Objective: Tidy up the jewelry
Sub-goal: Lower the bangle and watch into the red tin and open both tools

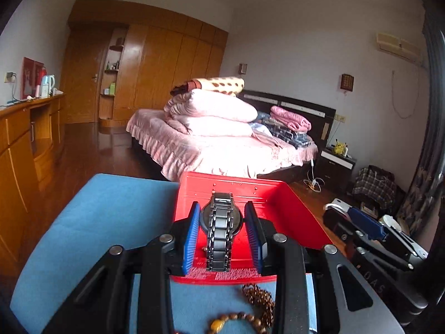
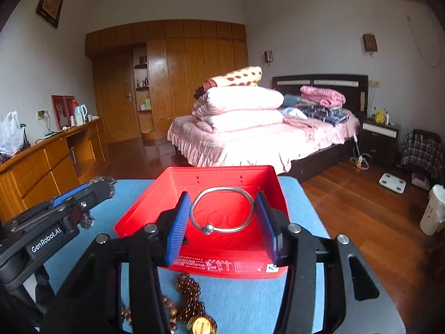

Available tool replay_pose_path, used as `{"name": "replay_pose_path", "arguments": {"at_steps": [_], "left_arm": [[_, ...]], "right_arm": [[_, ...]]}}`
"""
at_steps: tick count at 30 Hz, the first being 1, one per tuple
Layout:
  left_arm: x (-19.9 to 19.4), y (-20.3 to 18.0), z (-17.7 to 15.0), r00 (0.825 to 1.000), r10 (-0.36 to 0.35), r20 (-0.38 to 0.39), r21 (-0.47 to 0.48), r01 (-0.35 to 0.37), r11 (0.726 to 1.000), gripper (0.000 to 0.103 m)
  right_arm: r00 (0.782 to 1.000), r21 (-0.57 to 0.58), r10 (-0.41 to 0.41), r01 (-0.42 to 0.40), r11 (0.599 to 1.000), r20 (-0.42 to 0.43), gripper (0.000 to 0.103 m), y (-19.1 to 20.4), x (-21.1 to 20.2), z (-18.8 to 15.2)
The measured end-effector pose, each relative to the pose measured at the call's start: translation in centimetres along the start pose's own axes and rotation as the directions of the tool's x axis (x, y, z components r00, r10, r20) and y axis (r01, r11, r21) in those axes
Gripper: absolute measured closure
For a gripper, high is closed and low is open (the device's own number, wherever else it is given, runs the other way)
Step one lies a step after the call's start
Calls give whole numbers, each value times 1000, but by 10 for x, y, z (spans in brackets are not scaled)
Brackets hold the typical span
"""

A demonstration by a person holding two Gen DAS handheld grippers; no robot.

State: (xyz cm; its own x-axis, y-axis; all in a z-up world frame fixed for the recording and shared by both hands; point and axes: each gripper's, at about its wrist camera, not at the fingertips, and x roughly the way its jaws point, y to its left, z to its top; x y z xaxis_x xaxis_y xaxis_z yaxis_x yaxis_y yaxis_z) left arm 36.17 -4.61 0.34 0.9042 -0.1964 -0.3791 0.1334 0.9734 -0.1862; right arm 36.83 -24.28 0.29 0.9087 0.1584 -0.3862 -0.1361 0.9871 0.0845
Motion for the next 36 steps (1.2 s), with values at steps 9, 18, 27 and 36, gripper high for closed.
{"name": "replay_pose_path", "arguments": {"at_steps": [9,18,27,36], "left_arm": [[73,-5,-2,993,17,-114,32,-13,999,71],[97,-2,-11,983,23,-181,27,-18,999,70],[65,-3,-2,990,26,-136,56,-19,998,57],[-37,16,-27,998,48,-51,18,-47,999,48]], "right_arm": [[995,15,-18,19,1000,-96,57,-9,62,-5],[991,26,-13,17,1000,-131,53,-17,79,-12],[995,39,-11,15,999,-101,47,-18,56,-5],[998,76,-9,14,997,-63,44,-16,-36,-35]]}}
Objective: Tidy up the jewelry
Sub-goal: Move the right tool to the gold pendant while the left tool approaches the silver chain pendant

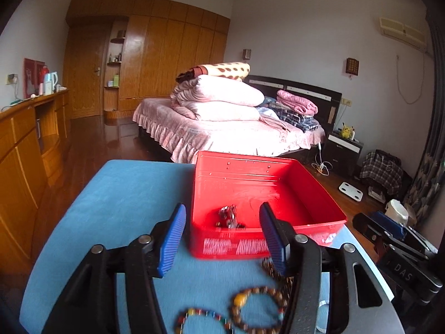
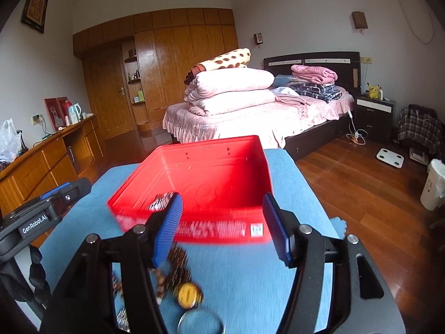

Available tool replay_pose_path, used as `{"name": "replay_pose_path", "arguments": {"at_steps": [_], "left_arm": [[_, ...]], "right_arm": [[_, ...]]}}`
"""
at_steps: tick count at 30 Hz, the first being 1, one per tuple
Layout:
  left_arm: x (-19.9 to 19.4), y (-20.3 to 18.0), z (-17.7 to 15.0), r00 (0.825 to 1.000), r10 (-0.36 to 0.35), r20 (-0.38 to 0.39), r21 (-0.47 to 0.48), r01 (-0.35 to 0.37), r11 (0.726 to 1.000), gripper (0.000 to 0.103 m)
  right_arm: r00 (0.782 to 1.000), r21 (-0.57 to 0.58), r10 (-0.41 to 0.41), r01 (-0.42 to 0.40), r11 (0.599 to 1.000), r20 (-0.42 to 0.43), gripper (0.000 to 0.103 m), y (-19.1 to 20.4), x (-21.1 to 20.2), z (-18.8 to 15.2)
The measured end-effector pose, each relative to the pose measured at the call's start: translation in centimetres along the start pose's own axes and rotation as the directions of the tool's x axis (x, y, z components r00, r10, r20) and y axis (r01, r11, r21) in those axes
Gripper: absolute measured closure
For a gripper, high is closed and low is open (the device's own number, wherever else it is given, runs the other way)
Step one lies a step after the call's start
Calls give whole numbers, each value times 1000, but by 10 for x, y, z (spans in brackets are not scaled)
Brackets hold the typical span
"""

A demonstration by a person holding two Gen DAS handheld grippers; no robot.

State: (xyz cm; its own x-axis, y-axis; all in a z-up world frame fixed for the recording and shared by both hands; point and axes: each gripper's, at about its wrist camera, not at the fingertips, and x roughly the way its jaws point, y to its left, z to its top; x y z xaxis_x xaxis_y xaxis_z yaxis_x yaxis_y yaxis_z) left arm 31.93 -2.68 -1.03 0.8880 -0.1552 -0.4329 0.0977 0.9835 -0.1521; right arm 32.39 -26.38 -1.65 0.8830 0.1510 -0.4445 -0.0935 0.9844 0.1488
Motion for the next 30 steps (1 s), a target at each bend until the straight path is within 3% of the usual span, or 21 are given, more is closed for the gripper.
{"name": "replay_pose_path", "arguments": {"at_steps": [7,17,27,30], "left_arm": [[-55,-2,-44,999,36,35,15,-37,999,48],[-66,-3,-101,998,39,-53,47,-37,998,48],[-68,8,-123,997,56,-59,8,-55,998,48],[-69,7,-128,997,51,-54,0,-51,999,48]], "right_arm": [[998,-8,-25,25,1000,-58,44,24,-48,-61],[991,-17,-57,55,998,-123,45,47,-51,-117],[990,-15,-77,75,997,-121,61,57,-42,-137],[989,-12,-107,107,994,-98,61,60,-41,-139]]}}
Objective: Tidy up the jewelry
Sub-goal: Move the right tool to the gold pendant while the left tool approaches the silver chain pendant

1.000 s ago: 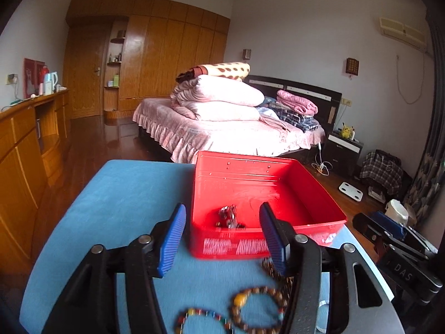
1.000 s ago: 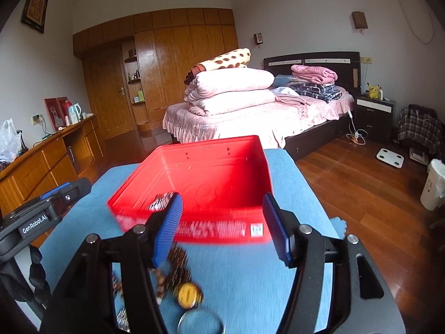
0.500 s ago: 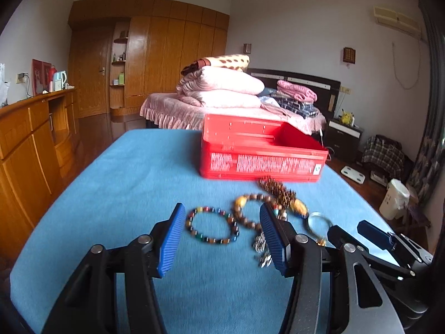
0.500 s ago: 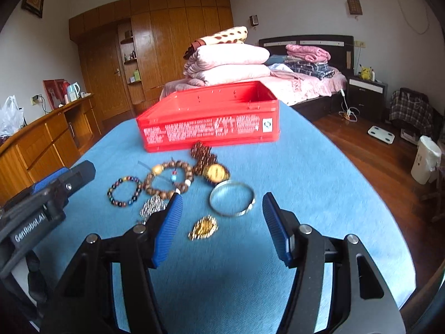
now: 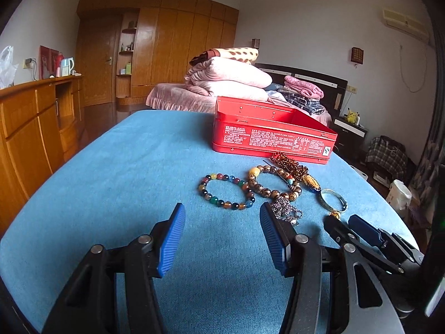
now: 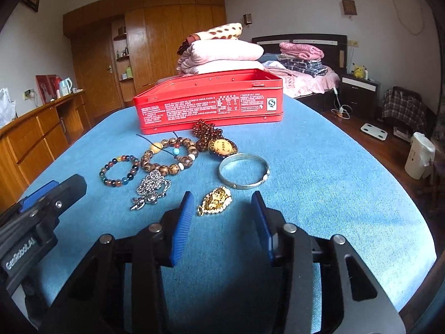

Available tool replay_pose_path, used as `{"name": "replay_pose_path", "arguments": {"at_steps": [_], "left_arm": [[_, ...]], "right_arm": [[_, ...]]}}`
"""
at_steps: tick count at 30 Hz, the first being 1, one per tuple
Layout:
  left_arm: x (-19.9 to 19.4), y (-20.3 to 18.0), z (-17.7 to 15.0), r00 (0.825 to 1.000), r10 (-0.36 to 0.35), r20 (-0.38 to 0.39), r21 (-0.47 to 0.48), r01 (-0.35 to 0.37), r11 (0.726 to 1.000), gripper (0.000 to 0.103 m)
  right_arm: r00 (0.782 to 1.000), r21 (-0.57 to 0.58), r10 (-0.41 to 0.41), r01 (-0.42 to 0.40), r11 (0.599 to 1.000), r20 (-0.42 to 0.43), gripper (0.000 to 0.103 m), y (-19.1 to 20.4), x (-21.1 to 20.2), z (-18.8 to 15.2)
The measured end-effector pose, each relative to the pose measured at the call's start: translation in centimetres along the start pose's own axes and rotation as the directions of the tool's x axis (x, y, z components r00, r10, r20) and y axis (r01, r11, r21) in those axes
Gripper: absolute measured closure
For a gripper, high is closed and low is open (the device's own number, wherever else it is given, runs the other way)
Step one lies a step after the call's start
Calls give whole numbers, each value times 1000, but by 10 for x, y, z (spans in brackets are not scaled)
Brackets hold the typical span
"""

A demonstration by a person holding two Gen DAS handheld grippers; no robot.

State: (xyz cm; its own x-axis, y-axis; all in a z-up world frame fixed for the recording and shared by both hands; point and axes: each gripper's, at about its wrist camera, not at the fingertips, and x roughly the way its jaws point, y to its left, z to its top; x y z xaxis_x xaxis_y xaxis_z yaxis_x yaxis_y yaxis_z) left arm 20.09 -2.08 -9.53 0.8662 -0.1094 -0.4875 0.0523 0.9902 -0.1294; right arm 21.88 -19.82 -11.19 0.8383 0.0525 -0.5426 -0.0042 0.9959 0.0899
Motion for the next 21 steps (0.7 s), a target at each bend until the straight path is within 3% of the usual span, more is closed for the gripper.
{"name": "replay_pose_path", "arguments": {"at_steps": [9,11,18,21], "left_arm": [[7,2,-8,999,-23,-22,-11,22,1000,48],[7,1,-9,999,-26,-25,-8,26,1000,48],[7,-2,-9,998,-41,-39,1,41,999,48],[8,-7,-7,998,-44,-36,5,45,999,48]], "right_arm": [[993,-60,-114,116,991,25,73,11,4,-3],[994,-77,-108,109,991,16,80,13,6,-3],[998,-38,-61,61,997,13,81,4,2,-3],[996,-33,-79,80,996,35,82,-3,-6,-3]]}}
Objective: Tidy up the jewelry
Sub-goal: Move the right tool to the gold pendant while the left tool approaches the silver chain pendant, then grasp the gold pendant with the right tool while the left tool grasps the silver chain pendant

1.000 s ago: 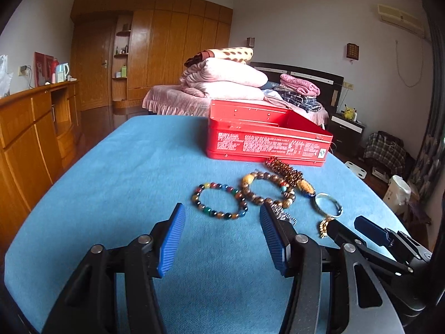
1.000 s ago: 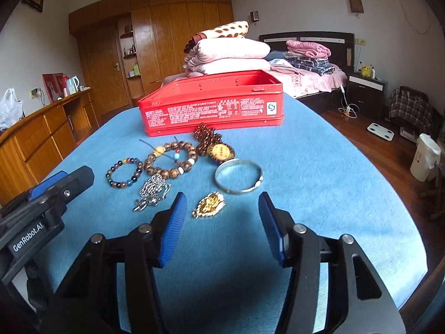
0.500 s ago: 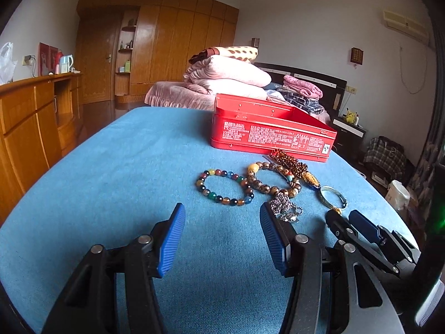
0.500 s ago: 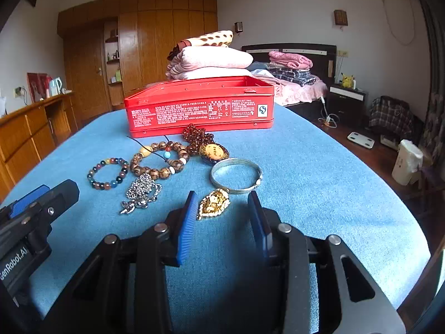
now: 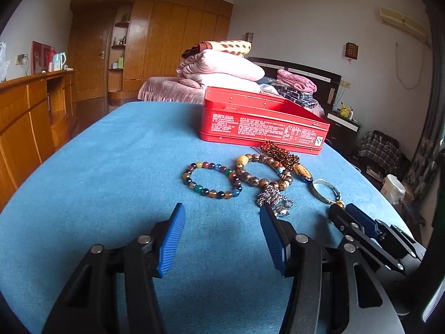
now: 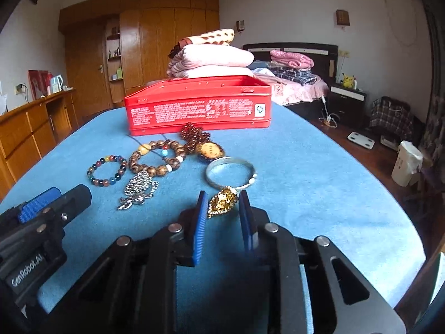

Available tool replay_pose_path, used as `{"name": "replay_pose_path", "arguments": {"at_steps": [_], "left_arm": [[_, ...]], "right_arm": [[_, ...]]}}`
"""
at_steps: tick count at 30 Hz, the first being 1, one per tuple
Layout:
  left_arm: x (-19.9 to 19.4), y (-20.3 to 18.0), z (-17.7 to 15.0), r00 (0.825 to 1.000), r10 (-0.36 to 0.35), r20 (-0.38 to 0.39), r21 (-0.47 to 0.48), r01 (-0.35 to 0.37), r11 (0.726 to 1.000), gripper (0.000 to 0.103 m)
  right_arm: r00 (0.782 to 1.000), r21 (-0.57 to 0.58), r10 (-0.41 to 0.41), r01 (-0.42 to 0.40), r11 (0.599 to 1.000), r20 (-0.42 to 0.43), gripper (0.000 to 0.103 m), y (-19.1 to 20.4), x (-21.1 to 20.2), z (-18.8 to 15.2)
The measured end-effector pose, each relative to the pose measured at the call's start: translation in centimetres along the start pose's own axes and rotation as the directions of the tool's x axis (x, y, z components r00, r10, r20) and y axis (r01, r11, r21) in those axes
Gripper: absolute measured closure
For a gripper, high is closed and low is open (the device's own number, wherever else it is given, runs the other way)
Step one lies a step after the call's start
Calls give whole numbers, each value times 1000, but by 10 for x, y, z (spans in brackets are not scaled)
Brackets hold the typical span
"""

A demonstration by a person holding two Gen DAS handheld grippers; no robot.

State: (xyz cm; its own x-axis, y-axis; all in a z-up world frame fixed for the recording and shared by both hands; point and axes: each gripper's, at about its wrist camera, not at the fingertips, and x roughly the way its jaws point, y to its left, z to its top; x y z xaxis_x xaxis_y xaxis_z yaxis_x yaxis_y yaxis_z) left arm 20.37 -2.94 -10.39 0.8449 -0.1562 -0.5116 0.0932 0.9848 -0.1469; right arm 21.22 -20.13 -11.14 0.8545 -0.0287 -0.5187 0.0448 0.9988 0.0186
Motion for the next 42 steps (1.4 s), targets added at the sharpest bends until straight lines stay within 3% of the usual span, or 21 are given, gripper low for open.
{"name": "replay_pose_path", "arguments": {"at_steps": [9,17,20,22,27,31,33,34,38,42], "left_arm": [[18,-43,7,998,-47,-30,14,47,999,48],[44,-66,11,992,10,-124,13,-8,1000,49],[46,-67,11,990,42,-136,8,-41,999,55],[47,-66,9,988,65,-137,4,-65,998,70],[45,-65,8,989,68,-128,-1,-69,998,75],[40,-59,8,995,23,-99,-38,-27,999,77],[35,-56,7,997,-15,-70,-46,12,999,99],[32,-55,6,998,-28,-57,-51,25,998,101],[26,-52,7,998,-50,-32,-53,48,997,101],[29,-52,8,995,-81,-59,-52,78,996,98]], "right_arm": [[998,34,-25,23,999,52,82,-36,-12,-1],[997,77,11,-17,997,78,81,-56,-13,-3],[997,93,20,-27,995,76,81,-64,-11,-5],[997,101,27,-34,994,70,81,-68,-8,-6],[997,106,35,-42,993,65,81,-70,-7,-7],[997,101,38,-45,994,68,81,-68,-7,-5],[996,96,44,-51,994,71,81,-67,-8,-5],[996,92,48,-55,994,74,82,-66,-9,-4],[995,69,64,-69,995,71,86,-61,-10,-3],[996,63,61,-65,996,65,87,-58,-8,-3]]}}
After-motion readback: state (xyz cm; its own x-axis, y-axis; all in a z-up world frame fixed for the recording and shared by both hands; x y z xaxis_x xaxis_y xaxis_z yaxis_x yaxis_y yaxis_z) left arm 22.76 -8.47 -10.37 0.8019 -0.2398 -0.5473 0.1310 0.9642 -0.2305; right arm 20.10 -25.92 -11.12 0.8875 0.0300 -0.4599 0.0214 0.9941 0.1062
